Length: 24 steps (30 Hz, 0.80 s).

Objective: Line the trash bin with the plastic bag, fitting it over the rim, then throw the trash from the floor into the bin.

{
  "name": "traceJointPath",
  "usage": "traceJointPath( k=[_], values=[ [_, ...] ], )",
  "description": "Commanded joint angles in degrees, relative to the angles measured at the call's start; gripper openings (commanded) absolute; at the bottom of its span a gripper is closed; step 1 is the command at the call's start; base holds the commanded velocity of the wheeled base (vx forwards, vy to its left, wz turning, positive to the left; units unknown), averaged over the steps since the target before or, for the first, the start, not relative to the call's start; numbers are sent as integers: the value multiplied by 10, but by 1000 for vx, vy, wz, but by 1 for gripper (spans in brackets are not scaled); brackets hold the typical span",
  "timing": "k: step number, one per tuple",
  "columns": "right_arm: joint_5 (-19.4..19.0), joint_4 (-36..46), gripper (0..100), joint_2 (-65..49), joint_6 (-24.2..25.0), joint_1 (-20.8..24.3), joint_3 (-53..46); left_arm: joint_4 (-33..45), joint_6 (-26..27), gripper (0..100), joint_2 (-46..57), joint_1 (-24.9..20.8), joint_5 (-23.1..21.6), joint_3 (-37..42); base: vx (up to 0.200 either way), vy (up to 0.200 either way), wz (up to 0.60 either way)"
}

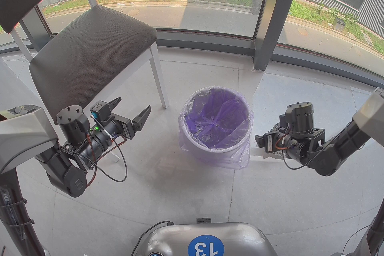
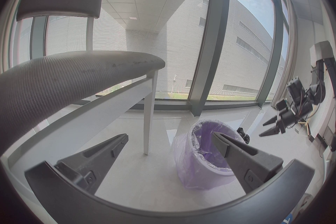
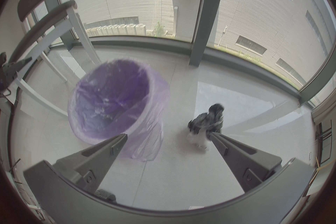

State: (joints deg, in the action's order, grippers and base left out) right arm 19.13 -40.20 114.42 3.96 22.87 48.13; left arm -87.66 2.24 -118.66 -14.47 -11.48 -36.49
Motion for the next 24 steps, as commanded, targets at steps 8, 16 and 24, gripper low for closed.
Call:
traceJointPath(
  k=[8, 16, 24],
  values=[
    [22, -15, 100, -231, -84, -29, -39, -19, 3, 100, 75, -8, 5, 35, 0, 0, 0],
    [18, -223, 100, -278, -104, -58, -181, -23, 3, 100, 86, -45, 16, 36, 0, 0, 0],
    [21, -366, 100, -258, -172, -73, -201, -23, 13, 100, 89, -69, 29, 47, 0, 0, 0]
  ],
)
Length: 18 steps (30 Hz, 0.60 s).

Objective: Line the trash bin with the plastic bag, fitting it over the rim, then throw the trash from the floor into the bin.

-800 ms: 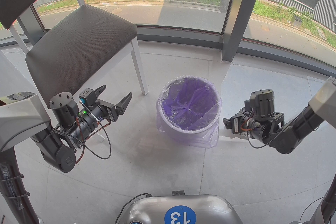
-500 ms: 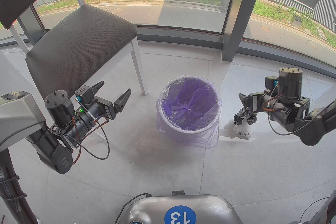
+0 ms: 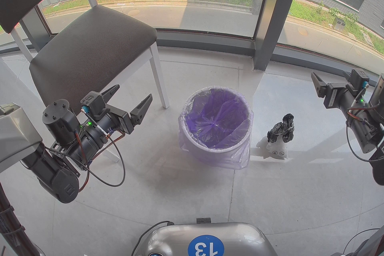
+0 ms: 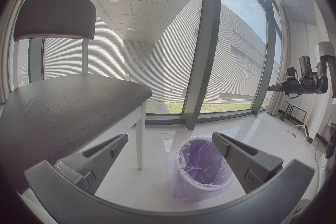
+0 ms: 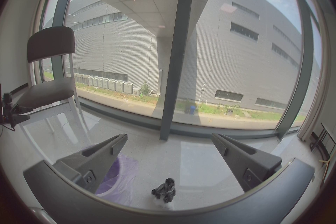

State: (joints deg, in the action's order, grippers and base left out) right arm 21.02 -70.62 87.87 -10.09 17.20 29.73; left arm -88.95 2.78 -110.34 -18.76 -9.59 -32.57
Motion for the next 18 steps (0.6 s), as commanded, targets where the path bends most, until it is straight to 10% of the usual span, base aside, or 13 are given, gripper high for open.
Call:
traceJointPath(
  k=[1, 6, 18],
  values=[
    [3, -69, 100, 19, -33, -16, -13, -10, 10, 100, 6, -26, 12, 8, 0, 0, 0],
    [33, -189, 100, 76, -39, -2, 12, -10, 23, 100, 9, -26, 27, 1, 0, 0, 0],
    [-16, -194, 100, 228, 62, -50, 100, -10, 23, 100, 18, -26, 27, 1, 0, 0, 0]
  ],
)
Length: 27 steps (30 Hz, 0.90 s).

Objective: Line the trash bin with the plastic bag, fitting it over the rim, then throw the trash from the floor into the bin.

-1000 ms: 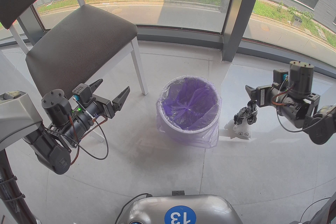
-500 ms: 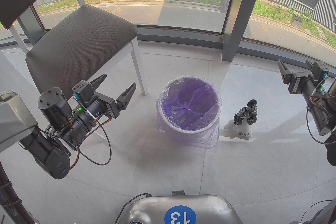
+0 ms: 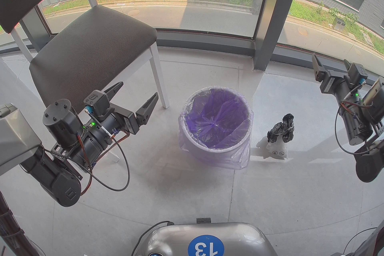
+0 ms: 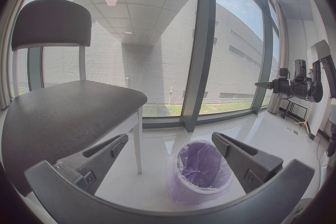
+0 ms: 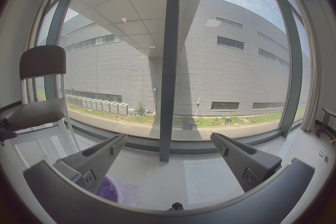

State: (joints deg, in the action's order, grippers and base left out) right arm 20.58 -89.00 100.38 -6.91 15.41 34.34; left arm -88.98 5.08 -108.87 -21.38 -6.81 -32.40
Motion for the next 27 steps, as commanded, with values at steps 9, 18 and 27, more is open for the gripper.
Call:
traceJointPath(
  k=[9, 18, 27],
  values=[
    [-27, -10, 100, 236, 72, -72, 114, -10, 1, 100, 2, -3, 0, 3, 0, 0, 0],
    [-27, -10, 100, 327, 79, -84, 162, -10, 1, 100, -2, -6, 0, 1, 0, 0, 0],
    [-27, -10, 100, 419, 79, -96, 221, -10, 7, 100, -12, -13, 0, 8, 0, 0, 0]
  ],
)
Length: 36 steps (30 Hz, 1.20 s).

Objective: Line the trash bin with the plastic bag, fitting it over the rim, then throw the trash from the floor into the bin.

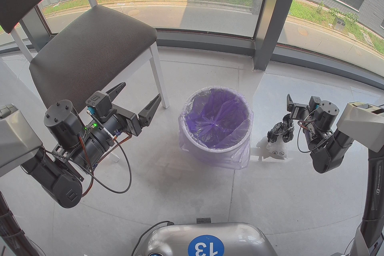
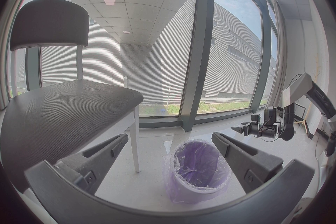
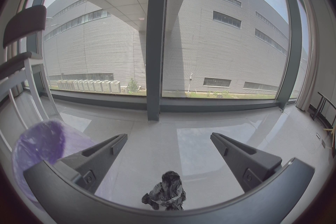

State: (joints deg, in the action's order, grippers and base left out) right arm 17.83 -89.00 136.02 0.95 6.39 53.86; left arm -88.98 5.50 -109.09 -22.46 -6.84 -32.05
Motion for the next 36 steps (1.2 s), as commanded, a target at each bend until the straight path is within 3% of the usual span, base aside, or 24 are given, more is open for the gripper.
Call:
traceJointPath(
  k=[1, 13, 25, 36],
  values=[
    [0, -10, 100, 66, 0, -6, 28, -10, 6, 100, -10, -3, 0, 5, 0, 0, 0],
    [9, -10, 100, 178, -3, -10, 139, -10, 26, 100, -23, -7, 0, 10, 0, 0, 0],
    [59, 27, 100, 265, -3, -31, 288, -10, 26, 100, -22, -15, 0, 16, 0, 0, 0],
    [61, 62, 100, 317, 6, -34, 372, -10, 26, 100, -21, -18, 0, 16, 0, 0, 0]
  ],
)
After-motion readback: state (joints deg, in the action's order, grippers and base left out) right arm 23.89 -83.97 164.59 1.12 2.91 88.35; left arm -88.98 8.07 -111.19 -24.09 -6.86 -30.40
